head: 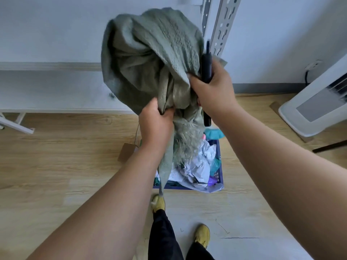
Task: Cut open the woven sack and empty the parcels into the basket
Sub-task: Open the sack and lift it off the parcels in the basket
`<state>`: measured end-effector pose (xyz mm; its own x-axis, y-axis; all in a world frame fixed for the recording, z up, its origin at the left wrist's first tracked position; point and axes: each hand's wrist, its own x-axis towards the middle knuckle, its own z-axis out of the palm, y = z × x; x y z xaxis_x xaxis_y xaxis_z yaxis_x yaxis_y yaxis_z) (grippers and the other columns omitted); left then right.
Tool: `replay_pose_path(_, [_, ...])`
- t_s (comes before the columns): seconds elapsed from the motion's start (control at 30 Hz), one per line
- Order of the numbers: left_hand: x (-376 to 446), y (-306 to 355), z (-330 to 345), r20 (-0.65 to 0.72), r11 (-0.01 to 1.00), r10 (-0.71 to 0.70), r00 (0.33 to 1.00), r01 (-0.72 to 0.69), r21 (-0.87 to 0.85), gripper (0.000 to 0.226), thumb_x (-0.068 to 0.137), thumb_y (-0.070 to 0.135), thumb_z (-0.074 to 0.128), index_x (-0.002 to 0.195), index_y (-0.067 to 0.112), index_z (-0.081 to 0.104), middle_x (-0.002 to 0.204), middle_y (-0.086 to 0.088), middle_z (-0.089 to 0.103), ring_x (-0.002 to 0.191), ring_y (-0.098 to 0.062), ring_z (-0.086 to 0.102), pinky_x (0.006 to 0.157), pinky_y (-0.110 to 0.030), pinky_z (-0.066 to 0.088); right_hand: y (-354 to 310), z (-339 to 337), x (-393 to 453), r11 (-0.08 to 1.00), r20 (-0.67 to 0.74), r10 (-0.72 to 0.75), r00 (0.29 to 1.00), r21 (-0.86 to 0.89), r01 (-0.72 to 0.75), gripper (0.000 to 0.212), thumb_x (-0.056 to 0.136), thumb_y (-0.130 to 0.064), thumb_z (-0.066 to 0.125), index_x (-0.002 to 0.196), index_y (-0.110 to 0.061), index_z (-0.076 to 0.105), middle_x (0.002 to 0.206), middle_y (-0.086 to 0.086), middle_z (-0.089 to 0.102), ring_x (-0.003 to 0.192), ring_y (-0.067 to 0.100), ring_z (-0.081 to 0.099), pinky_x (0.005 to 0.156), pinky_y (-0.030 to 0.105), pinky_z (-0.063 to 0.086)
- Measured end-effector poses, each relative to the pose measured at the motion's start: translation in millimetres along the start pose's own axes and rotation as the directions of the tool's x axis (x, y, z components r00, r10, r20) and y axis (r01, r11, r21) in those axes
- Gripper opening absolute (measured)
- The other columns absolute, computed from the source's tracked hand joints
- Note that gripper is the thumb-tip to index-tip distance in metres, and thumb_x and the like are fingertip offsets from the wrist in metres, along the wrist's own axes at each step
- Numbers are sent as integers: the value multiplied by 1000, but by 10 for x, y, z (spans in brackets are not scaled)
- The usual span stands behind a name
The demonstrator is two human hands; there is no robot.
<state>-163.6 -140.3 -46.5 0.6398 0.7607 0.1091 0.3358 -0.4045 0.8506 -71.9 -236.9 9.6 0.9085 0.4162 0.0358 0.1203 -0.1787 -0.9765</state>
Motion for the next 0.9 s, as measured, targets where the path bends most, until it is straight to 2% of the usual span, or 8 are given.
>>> replay_pose_path(0.2, [59, 108, -97, -52, 998, 54, 997, -55, -12, 6, 80, 8, 65, 86, 6, 65, 78, -1, 64, 74, -23, 56, 61, -28, 38, -111, 8, 58, 1000, -29, -17, 999, 23, 18, 14, 77, -26, 69, 88, -24, 60, 69, -15, 60, 65, 10, 56, 63, 30, 48])
replay_pose_path(0.3, [0, 58, -91, 48, 999, 29, 998, -31, 41, 10, 80, 13, 68, 86, 5, 66, 81, -8, 68, 79, -28, 60, 62, -29, 40, -99, 26, 39, 998, 21, 51, 999, -46, -50, 13, 79, -24, 70, 82, -22, 57, 67, -7, 56, 60, 13, 51, 63, 35, 48])
replay_pose_path(0.43, [-22, 48, -136, 11, 999, 26, 1000, -25, -21, 6, 82, 13, 66, 82, 7, 62, 70, 1, 60, 69, -20, 54, 59, -28, 39, -87, 1, 34, 999, 40, 31, 999, -19, -31, 21, 79, -29, 74, 73, -28, 53, 53, -20, 54, 52, 4, 50, 55, 26, 43])
replay_pose_path(0.5, [39, 75, -185, -10, 1000, -2, 1000, 1, -15, 9, 82, 16, 67, 86, 8, 64, 79, 0, 65, 77, -21, 60, 63, -27, 43, -101, 7, 0, 1000, 41, 14, 999, 23, -15, 18, 77, -38, 75, 85, -32, 59, 67, -25, 64, 59, -1, 57, 59, 24, 45])
replay_pose_path(0.57, [208, 129, -260, -51, 997, -59, 997, 55, -61, 14, 82, 22, 68, 87, 11, 63, 83, -1, 67, 81, -21, 62, 65, -27, 45, -56, -8, 15, 999, -16, 20, 1000, 38, -19, 41, 73, -44, 75, 111, -32, 62, 101, -17, 71, 83, 7, 66, 70, 30, 47])
replay_pose_path(0.63, [350, 226, -360, -85, 990, -87, 993, 77, -117, 22, 80, 27, 70, 89, 9, 63, 89, -4, 68, 84, -22, 64, 70, -30, 51, 13, -44, -23, 998, 12, 64, 998, 13, -64, 55, 73, -41, 77, 123, -28, 60, 114, -13, 68, 89, 10, 66, 71, 28, 47])
replay_pose_path(0.77, [450, 465, -418, -31, 945, -151, 988, 135, -298, 23, 74, 24, 73, 88, 8, 65, 91, -6, 71, 87, -23, 68, 78, -41, 58, 88, 12, -145, 993, 231, 120, 966, -10, -121, 50, 71, -28, 84, 114, -22, 60, 83, -18, 66, 62, -5, 60, 51, 11, 43])
replay_pose_path(0.9, [395, 594, -386, 82, 846, -194, 978, 209, -490, 14, 73, 18, 75, 84, 15, 66, 90, -7, 74, 88, -25, 71, 81, -49, 58, 112, 170, -179, 989, 169, 121, 978, -110, -104, 42, 67, -27, 86, 102, -21, 65, 87, -8, 71, 78, 7, 65, 69, 23, 52])
